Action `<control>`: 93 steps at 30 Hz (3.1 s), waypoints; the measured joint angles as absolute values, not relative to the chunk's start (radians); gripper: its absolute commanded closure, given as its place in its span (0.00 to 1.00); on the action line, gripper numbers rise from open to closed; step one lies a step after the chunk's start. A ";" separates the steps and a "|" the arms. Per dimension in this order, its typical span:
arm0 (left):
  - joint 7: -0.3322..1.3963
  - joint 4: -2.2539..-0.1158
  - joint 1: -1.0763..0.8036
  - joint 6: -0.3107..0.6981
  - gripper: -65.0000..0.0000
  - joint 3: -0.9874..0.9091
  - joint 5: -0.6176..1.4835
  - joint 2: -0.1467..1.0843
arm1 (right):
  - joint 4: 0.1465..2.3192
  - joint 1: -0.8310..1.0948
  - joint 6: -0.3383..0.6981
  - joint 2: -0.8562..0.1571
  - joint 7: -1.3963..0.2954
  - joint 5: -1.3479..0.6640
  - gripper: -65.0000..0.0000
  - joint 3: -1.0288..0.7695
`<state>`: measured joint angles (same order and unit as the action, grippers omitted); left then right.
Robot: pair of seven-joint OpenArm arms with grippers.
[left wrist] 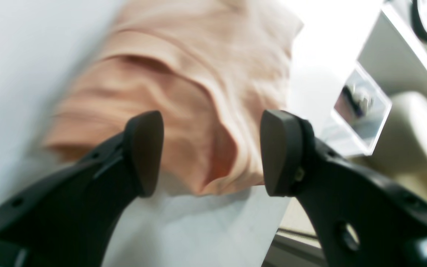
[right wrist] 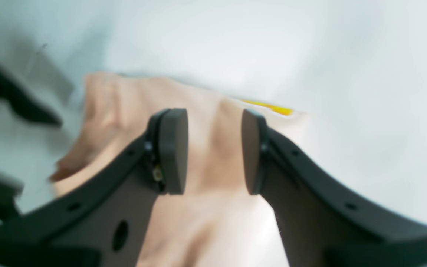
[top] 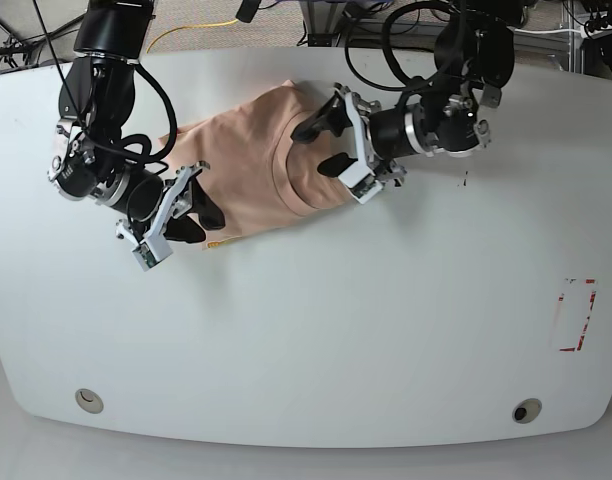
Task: Fold the T-shirt properly
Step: 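Regrasp the folded bundle with both grippers and flatten it, then grasp the folded shirt with the left gripper and release the right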
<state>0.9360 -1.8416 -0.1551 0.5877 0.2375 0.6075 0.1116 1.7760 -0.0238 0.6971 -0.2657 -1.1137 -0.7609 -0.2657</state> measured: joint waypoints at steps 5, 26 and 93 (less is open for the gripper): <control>0.953 -1.836 -0.158 0.595 0.41 0.352 0.460 0.044 | 1.621 -0.113 0.694 -0.299 -1.073 -0.725 0.66 -0.234; 0.905 -1.520 0.050 0.610 0.41 0.453 0.369 0.079 | 1.341 -0.179 0.696 -0.307 -0.804 -0.285 0.67 -0.049; 0.424 -1.328 0.019 0.506 0.40 0.099 0.246 0.115 | 1.893 0.147 0.692 -0.117 -1.059 -0.498 0.67 -0.353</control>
<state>0.4236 -1.3281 0.0189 0.5064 0.0994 0.2459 0.1154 1.8931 0.1471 0.6922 -0.1169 -1.0588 -0.4980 -0.3531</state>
